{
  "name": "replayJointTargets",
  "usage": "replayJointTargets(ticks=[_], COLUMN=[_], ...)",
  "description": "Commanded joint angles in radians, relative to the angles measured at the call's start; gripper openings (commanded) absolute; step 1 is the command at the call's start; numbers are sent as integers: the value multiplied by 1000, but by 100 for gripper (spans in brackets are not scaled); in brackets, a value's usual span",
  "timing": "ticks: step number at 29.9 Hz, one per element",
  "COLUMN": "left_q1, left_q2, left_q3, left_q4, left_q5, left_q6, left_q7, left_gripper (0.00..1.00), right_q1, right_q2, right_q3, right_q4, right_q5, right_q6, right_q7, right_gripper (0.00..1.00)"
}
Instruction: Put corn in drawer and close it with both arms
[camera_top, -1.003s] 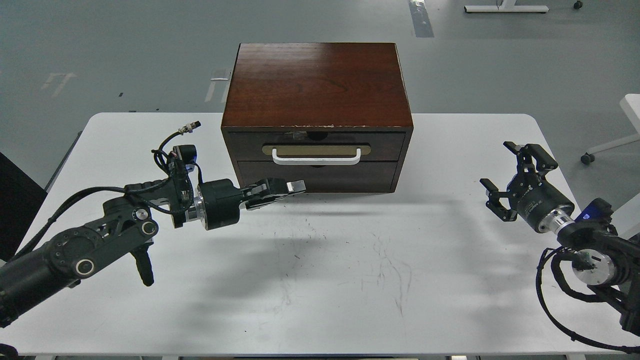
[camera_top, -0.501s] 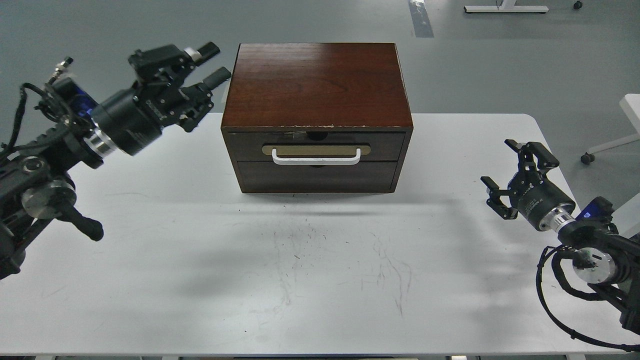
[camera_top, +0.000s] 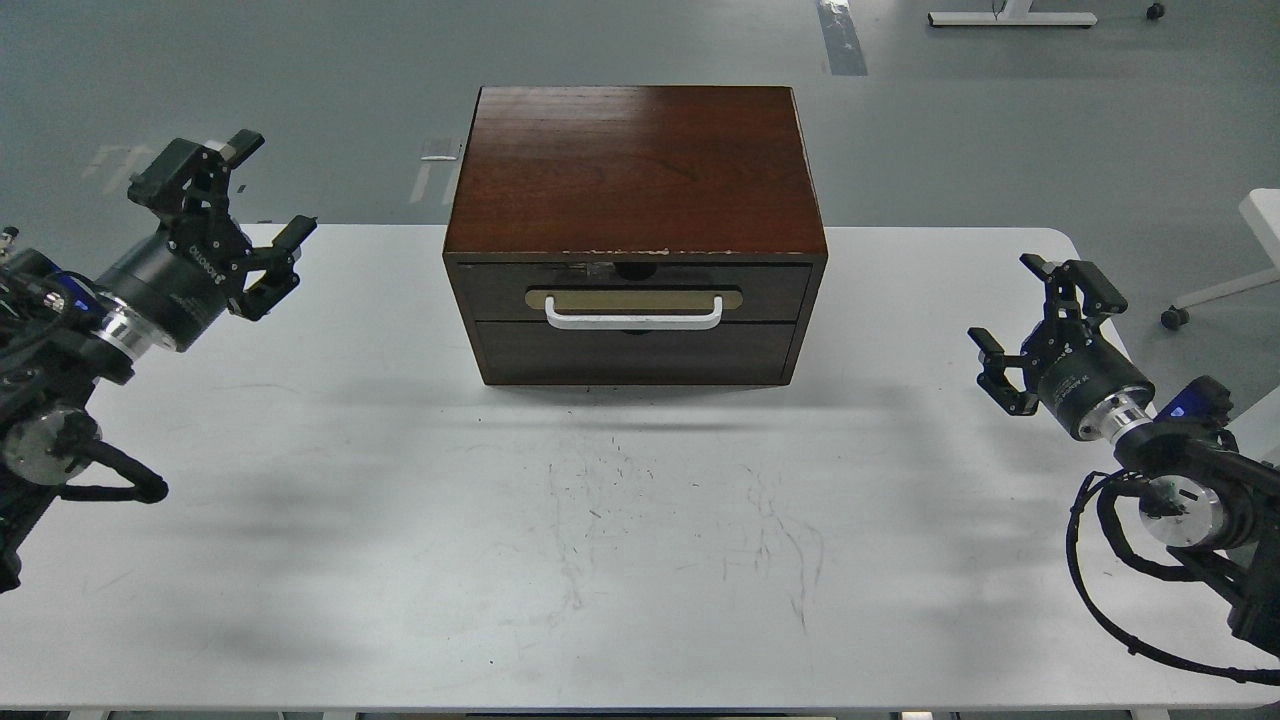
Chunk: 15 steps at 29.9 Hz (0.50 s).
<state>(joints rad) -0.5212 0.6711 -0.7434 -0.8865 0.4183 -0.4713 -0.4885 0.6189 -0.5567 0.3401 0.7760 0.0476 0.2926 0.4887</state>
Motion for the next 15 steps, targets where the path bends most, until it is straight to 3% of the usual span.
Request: replayJointTargets(ticks=[1,15], left_q1=[55,90], left_q2=[-16,-67], left_q3=[1,1], left_q4=[9,6], left_q5=[-23,-26], left_q6=[-4,-4], left_q7=[0,0], left_gripper=[100,100], right_q1=[-2,-1], right_q2=[17,29], right_q3=[-1,2], right_q4=[0,5], right_q5=[0,0], right_q6=[-29,-29], right_q7=[0,0], right_gripper=[100,100])
